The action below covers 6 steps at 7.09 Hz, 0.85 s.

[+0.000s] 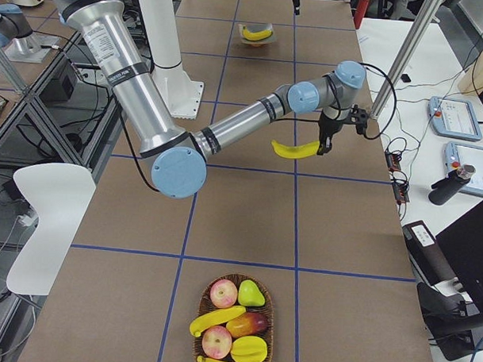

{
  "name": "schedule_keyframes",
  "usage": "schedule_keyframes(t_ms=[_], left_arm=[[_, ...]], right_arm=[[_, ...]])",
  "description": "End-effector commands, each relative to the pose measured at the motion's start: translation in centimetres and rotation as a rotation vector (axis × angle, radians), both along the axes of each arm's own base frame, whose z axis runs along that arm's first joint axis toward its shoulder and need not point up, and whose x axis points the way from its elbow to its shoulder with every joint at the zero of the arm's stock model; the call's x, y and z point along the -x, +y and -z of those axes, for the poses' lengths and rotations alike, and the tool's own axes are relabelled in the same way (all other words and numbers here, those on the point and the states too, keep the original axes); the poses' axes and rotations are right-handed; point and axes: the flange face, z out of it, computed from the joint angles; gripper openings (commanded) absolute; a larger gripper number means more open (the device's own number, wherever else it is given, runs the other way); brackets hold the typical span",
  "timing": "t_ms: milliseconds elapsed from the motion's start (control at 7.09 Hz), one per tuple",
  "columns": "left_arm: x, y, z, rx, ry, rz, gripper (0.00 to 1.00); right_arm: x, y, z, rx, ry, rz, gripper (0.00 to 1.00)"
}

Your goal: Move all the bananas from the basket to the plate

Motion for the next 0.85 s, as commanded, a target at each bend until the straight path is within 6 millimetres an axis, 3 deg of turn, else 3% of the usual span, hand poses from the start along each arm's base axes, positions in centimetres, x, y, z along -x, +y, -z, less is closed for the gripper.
schedule_keyframes(t_ms=[0,282,423,564,705], left_arm=[[-5.7,0.1,6.6,0.083,0.122,-0.005,1.0],[-9.1,0.1,12.7,0.17,0.225,0.009,1.0],[-12.3,0.7,15.6,0.202,0.259,0.045,1.0],[-16.2,2.8,17.9,0.207,0.289,0.061,1.0],[-18.3,4.4,20.3,0.224,0.327,0.055,1.0]], right_arm=[[8.3,3.5,4.4,0.058,-0.142,-0.085,0.0],[13.4,6.2,11.3,0.18,-0.219,-0.157,0.0],[15.0,7.6,13.6,0.203,-0.239,-0.181,0.0],[15.8,8.4,15.2,0.223,-0.256,-0.195,0.0],[17.0,9.8,16.7,0.229,-0.269,-0.207,0.0]])
